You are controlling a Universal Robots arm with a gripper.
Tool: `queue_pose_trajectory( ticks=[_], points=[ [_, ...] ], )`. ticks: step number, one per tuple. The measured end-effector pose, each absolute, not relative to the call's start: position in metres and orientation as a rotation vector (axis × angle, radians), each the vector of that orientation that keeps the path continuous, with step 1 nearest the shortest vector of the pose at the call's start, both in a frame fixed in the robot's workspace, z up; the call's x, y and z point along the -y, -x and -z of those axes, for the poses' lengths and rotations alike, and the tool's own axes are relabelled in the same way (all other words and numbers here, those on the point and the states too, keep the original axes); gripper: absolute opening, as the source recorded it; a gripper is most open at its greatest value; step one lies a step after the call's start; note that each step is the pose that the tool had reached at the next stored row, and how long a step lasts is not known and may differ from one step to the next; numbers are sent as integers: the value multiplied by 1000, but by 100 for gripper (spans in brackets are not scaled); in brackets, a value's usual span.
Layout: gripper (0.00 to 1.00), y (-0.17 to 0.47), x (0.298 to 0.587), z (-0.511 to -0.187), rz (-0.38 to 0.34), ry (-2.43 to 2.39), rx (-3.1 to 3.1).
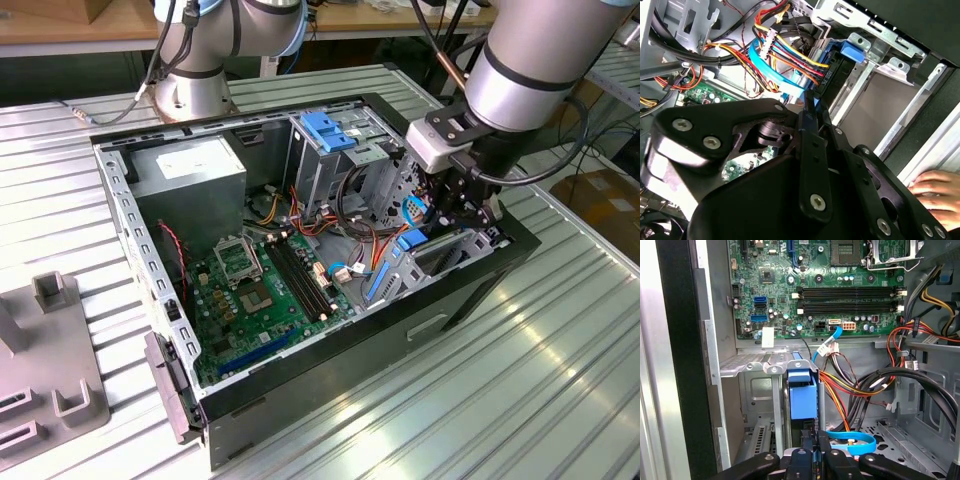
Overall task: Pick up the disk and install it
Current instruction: 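Insert the second disk wire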
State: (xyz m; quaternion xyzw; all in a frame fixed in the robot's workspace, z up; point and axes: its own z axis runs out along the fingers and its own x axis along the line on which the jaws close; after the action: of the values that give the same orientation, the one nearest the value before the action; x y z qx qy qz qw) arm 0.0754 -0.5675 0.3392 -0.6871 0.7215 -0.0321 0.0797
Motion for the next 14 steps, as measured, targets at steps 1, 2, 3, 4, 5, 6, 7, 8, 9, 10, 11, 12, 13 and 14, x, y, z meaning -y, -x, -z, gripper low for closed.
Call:
queue_pose_trajectory(
  ticks=[1,2,3,4,5,6,7,8,9,10,11,12,13,14],
  points=[
    [17,-75,568,-340,96,2055,-2158],
    [24,-75,568,-340,96,2055,-2158],
    [24,-75,568,-343,96,2055,-2159],
    [24,-75,568,-347,96,2055,-2159],
    [24,-75,568,-349,96,2055,-2159],
    [24,-75,568,-351,96,2055,-2159],
    [24,-75,568,-354,96,2055,-2159],
    [24,-75,568,-356,96,2055,-2159],
    [24,-75,568,-356,96,2055,-2158],
    [24,-75,568,-356,96,2055,-2158],
    [22,-75,568,-356,96,2056,-2158],
    [22,-75,568,-356,96,2056,-2158],
    [15,-75,568,-356,96,2056,-2158],
    [10,-75,568,-356,96,2056,-2158]
  ],
)
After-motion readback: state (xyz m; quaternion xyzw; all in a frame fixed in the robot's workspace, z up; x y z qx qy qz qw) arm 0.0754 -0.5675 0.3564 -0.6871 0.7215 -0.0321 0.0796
